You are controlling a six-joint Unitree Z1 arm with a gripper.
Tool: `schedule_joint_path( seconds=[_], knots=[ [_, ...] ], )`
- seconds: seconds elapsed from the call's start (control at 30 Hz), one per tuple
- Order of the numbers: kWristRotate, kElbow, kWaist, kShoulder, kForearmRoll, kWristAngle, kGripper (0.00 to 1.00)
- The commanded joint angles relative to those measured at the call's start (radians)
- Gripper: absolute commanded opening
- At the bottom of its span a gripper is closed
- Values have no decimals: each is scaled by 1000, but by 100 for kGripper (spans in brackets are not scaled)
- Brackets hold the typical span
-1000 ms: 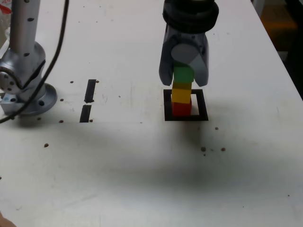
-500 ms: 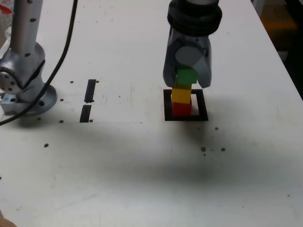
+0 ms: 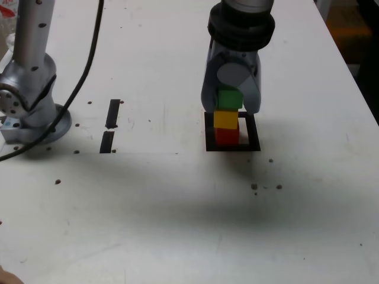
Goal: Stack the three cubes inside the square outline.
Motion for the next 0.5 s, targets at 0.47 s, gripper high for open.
schedule_joint_path(
  seconds=[0.47],
  knots=[
    [30, -22, 2, -4, 12, 7, 59]
  ],
)
